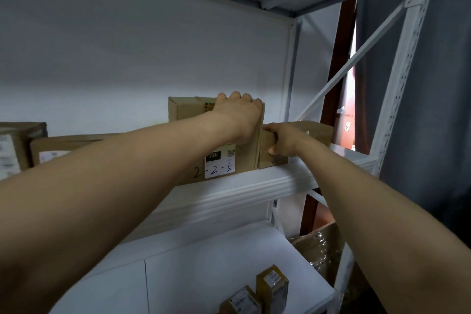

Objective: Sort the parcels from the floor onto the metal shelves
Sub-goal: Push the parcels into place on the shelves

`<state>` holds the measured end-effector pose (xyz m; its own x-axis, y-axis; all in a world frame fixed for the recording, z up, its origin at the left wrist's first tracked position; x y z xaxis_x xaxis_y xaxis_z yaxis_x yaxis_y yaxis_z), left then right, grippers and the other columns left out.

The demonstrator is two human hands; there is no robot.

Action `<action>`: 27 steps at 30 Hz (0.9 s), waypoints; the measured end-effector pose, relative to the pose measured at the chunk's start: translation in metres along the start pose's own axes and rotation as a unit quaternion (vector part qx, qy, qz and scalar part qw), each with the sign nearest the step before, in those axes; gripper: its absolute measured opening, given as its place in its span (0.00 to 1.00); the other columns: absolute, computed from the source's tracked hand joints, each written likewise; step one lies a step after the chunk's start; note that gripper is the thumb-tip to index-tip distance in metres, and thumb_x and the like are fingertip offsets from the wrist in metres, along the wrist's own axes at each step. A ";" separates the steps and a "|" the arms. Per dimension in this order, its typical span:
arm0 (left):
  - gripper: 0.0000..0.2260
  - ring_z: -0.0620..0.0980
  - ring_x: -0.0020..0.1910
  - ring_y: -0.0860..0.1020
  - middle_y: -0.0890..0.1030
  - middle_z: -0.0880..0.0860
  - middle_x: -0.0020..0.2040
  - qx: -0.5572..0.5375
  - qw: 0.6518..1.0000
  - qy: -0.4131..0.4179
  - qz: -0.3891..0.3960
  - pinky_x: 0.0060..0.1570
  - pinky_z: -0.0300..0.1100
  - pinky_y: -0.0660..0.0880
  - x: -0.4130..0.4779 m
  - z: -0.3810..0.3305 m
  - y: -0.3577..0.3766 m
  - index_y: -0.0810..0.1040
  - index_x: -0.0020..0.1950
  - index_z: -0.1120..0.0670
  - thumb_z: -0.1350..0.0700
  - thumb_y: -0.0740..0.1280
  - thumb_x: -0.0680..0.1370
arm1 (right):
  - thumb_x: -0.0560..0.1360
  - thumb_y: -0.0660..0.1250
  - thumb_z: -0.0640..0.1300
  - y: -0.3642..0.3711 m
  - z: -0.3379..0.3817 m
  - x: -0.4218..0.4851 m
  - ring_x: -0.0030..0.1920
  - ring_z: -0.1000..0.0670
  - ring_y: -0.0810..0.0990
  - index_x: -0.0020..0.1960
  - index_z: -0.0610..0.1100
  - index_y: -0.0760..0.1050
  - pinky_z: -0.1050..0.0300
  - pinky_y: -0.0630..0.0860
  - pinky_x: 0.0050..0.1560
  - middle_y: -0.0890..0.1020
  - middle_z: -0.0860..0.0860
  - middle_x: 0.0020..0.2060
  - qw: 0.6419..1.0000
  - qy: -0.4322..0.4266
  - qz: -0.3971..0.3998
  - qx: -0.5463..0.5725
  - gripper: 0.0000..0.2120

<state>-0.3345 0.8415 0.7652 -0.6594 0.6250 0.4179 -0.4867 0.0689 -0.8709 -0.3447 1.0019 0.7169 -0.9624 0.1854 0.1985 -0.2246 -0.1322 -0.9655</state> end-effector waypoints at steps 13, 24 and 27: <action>0.10 0.53 0.56 0.74 0.81 0.51 0.53 -0.048 0.967 0.042 -0.245 0.55 0.49 0.68 -0.069 0.059 -0.076 0.78 0.58 0.50 0.52 0.62 0.78 | 0.77 0.68 0.39 -0.115 0.107 -0.081 0.44 0.46 0.78 0.54 0.45 0.78 0.49 0.78 0.48 0.77 0.49 0.43 0.968 0.076 -0.124 -0.207 0.06; 0.05 0.55 0.46 0.74 0.80 0.50 0.44 0.130 0.901 -0.005 -0.413 0.41 0.47 0.64 -0.221 0.207 -0.268 0.77 0.50 0.50 0.55 0.62 0.77 | 0.80 0.62 0.53 -0.212 0.333 -0.183 0.44 0.48 0.81 0.48 0.53 0.80 0.53 0.77 0.40 0.84 0.55 0.41 0.866 -0.211 -0.451 0.042 0.09; 0.03 0.55 0.44 0.73 0.79 0.50 0.41 0.157 0.897 -0.017 -0.413 0.41 0.46 0.63 -0.254 0.240 -0.295 0.75 0.47 0.51 0.57 0.63 0.77 | 0.79 0.63 0.53 -0.230 0.371 -0.189 0.48 0.48 0.81 0.48 0.53 0.81 0.50 0.79 0.45 0.84 0.55 0.43 0.853 -0.239 -0.456 0.093 0.08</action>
<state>-0.1607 0.4759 0.9784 -0.0142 0.4372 0.8992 -0.9511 0.2715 -0.1471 -0.1683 0.6364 0.9640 -0.3183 -0.1179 0.9406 -0.8898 -0.3051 -0.3393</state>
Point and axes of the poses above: each hand's wrist, its own x-axis towards the middle knuckle, its own y-axis out of the palm, z = x × y, the point moved 2 cm from there along x, towards the middle knuckle
